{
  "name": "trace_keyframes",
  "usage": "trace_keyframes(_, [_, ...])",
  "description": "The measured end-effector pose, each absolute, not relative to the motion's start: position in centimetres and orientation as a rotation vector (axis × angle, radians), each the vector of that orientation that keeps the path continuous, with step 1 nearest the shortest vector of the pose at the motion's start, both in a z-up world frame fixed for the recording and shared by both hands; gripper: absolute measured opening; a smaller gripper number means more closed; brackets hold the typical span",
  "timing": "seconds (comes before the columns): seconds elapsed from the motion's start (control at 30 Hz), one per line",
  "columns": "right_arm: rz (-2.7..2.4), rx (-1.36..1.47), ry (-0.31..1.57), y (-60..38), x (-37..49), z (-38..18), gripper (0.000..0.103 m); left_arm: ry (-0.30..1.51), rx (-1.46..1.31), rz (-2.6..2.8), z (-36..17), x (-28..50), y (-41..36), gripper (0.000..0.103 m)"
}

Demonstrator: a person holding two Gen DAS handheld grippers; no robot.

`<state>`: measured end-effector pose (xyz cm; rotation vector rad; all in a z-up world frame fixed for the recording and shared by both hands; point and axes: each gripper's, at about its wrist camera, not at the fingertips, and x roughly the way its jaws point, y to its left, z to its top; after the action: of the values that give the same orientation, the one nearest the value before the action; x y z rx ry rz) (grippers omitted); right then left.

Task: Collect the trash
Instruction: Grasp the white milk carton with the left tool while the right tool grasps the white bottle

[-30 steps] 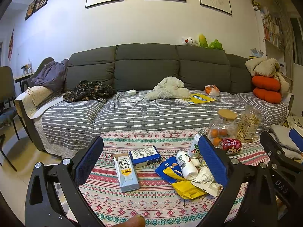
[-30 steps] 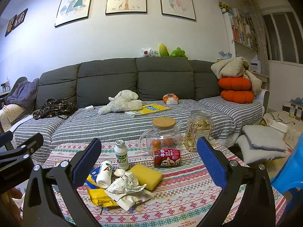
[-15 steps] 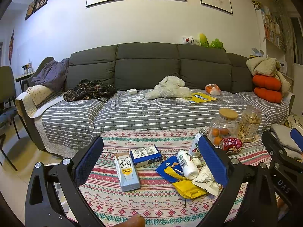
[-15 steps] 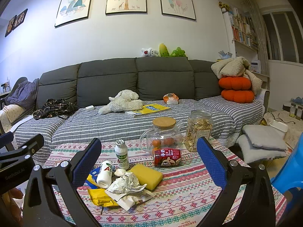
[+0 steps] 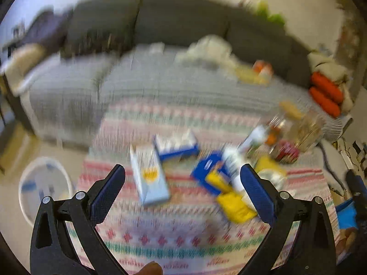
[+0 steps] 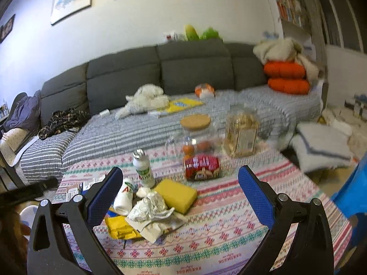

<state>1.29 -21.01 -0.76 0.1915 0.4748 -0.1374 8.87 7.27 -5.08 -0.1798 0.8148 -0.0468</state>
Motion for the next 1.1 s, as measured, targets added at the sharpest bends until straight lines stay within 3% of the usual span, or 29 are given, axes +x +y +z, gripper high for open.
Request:
trace_keyframes(0.1, [-0.146, 0.198, 0.529, -21.5, 2.1, -1.4, 0.098, 0.949, -0.242, 0.004, -7.8, 10.7, 8.6, 0.096])
trace_keyframes(0.4, [-0.118, 0.254, 0.691, -22.4, 4.3, -3.8, 0.098, 1.116, -0.230, 0.098, -13.1, 14.8, 9.7, 0.094])
trace_keyframes(0.47, [-0.110, 0.277, 0.723, -22.7, 4.7, -4.4, 0.098, 1.132, -0.214, 0.118, -14.0, 15.6, 9.9, 0.087])
trace_keyframes(0.57, [-0.107, 0.288, 0.758, -22.5, 5.3, -5.2, 0.098, 1.161, -0.216, 0.103, -15.2, 16.3, 10.3, 0.055])
trace_keyframes(0.73, [-0.036, 0.258, 0.803, -20.4, 7.3, -5.9, 0.098, 1.148, -0.230, 0.064, -14.0, 15.1, 10.5, 0.056])
trace_keyframes(1.1, [0.074, 0.266, 0.971, -13.6, 15.5, -8.4, 0.097, 0.895, -0.207, 0.037, -5.7, 9.7, 11.0, 0.056])
